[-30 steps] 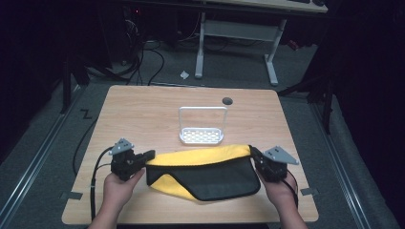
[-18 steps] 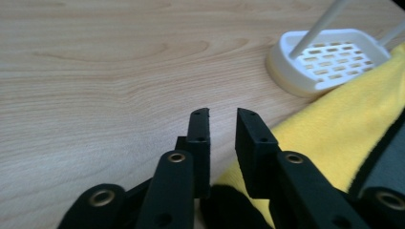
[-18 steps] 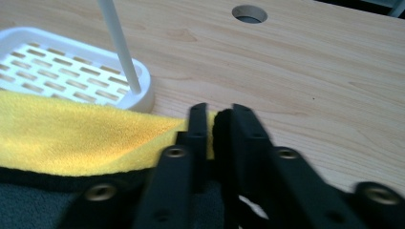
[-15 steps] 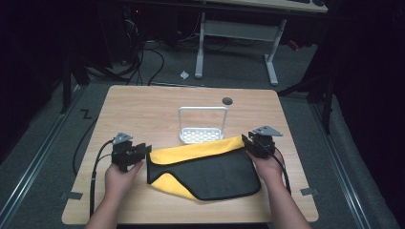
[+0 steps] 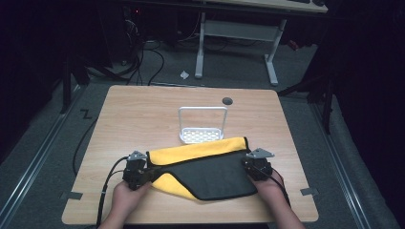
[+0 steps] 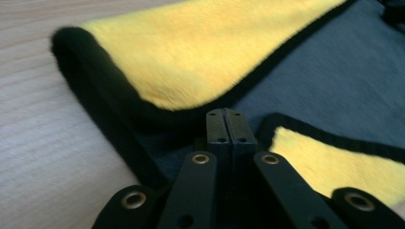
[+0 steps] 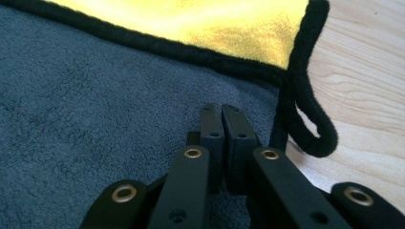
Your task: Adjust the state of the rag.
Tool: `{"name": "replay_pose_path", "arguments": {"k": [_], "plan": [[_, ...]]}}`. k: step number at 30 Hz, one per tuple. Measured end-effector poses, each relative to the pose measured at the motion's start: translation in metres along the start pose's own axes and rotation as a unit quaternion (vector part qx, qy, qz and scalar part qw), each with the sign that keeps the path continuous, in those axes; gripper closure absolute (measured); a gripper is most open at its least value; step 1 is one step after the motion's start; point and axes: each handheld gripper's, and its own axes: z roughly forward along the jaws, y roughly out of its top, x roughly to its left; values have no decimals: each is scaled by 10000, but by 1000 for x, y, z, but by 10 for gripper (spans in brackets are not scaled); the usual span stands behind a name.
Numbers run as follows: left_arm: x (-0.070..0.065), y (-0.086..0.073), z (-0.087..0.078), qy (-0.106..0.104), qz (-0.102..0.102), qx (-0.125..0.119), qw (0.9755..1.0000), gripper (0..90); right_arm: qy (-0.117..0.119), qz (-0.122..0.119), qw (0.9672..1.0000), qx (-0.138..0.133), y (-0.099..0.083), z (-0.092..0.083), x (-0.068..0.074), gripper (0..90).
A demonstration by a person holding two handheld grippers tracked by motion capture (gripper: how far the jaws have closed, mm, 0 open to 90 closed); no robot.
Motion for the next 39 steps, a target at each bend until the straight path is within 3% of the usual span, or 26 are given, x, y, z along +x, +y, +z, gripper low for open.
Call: {"name": "replay_pose_path", "arguments": {"k": [3,5,8,14,15,17,21,25,27,32,39], "plan": [[-11,-10,-9,-207,32,-43,9998,895,-17,38,10000,-33,-2,-1,1,888],[-16,-20,-14,-208,35,-17,9998,873,-10,91,9999,-62,-3,-1,0,888],[-16,-37,-26,-269,-180,-53,9995,863,-24,89,9999,-79,-4,-2,1,888],[-20,-58,-46,-79,-219,-88,9997,847,-18,106,9999,-98,-5,-3,1,887],[-19,-59,-49,-46,-265,-140,9995,843,-18,106,9999,-100,-6,-3,1,887],[-18,-54,-48,92,-169,-182,9996,832,-21,89,9999,-102,-6,-3,1,887],[-13,-25,-23,259,124,-116,9995,811,-35,70,9999,-87,-6,-3,2,889],[-5,-13,-9,320,186,-133,9992,823,21,38,10000,-60,-9,-8,3,889],[-6,-16,-10,327,275,-133,9990,829,65,5,10000,-45,-14,-13,3,889],[-11,-29,-19,173,253,-144,9994,829,197,16,9998,-33,-31,-32,8,888],[-27,-45,-30,111,412,3,9991,829,279,-146,9995,22,-55,-60,24,878]]}}
